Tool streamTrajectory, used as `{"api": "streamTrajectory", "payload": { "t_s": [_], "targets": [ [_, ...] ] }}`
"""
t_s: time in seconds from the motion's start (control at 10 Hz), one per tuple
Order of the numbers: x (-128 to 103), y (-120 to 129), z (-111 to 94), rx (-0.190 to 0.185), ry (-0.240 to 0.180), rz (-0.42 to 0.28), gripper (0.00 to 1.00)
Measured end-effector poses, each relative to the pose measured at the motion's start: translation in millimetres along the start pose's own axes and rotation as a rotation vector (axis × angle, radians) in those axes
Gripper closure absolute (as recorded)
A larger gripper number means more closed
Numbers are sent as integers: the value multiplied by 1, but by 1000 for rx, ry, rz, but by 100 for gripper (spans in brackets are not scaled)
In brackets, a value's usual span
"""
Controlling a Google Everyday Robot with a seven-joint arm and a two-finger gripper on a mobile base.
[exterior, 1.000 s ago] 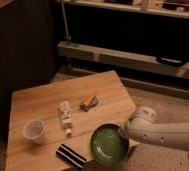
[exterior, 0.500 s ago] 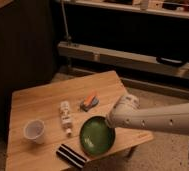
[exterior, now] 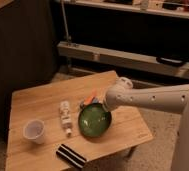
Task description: Drag the ceramic bowl in a circle
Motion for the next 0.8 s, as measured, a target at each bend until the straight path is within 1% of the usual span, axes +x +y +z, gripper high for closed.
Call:
{"api": "streamTrajectory", "payload": {
  "t_s": [0.1, 0.2, 0.3, 0.6, 0.7, 0.8],
  "targets": [
    [3, -11, 3, 6, 12, 30, 100],
    [12, -29, 6, 17, 26, 67, 100],
    [29, -55, 9, 31, 48, 112, 100],
    [79, -117, 13, 53, 84, 219, 100],
    [98, -136, 12, 56, 84, 249, 100],
    [112, -148, 6, 57, 71, 262, 100]
  ]
}}
